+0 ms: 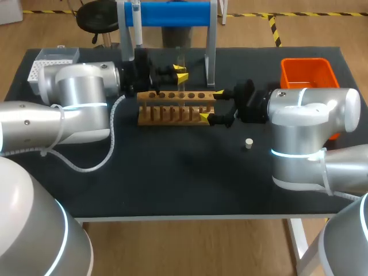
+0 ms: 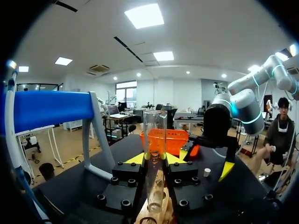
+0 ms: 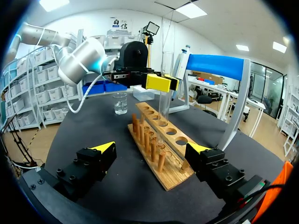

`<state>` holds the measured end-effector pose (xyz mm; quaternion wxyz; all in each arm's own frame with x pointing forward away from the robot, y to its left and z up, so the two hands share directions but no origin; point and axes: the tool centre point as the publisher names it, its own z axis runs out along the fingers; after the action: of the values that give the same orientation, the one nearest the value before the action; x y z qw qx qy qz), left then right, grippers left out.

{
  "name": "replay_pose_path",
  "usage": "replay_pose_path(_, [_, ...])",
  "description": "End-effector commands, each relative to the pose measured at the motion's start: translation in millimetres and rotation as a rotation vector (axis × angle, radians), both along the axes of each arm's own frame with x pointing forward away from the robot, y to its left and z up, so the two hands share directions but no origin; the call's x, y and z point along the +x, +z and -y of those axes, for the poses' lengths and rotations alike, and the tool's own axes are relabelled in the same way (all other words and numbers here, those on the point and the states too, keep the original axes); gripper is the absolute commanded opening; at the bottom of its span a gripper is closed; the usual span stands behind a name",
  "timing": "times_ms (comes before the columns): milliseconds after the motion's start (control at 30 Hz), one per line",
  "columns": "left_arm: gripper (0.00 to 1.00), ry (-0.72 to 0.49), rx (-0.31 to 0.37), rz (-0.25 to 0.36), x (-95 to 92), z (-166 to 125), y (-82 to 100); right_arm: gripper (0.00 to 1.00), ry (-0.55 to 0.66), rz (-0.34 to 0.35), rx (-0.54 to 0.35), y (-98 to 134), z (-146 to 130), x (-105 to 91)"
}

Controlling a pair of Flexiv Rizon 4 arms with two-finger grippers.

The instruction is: Invert the test tube, pick up the pipette, mount the tip to pipette, aspirate from beaker and dispense into the tube, eject the tip, return the pipette, and cap with the stopper.

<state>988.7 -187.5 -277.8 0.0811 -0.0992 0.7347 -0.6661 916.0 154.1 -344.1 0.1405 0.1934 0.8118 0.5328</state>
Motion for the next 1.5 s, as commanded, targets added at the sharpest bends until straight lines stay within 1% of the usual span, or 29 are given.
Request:
replay_pose_path(33, [0.0, -0.002, -0.005, 0.0, 1.3, 0.7, -4.3, 1.0, -0.001, 0.002, 0.002, -0.9, 0.2, -0.6])
replay_pose_path(800, [0.0, 0.008, -0.019, -0.007, 0.6, 1.0, -16.9, 1.0, -0.001, 0.002, 0.002, -0.9, 0.2, -0.6])
replay_pose_path(1267, [0.0, 0.016, -0.008, -0.012, 0.1, -0.7, -18.7, 1.0, -0.001, 0.002, 0.002, -0.9, 0.2, -0.6])
replay_pose_path(1300, [0.35, 0.014, -0.01, -0.013, 0.0, -0.8, -18.7, 1.0, -0.001, 0.002, 0.002, -0.9, 0.2, -0.6])
replay_pose_path(1333, [1.0, 0.013, -0.01, -0.015, -0.1, -0.8, -18.7, 1.0, -0.001, 0.002, 0.002, -0.9, 0.2, -0.6])
replay_pose_path(1500, [1.0, 0.009, -0.007, -0.011, -1.2, -0.8, -17.2, 1.0, -0.001, 0.002, 0.002, -0.9, 0.2, -0.6])
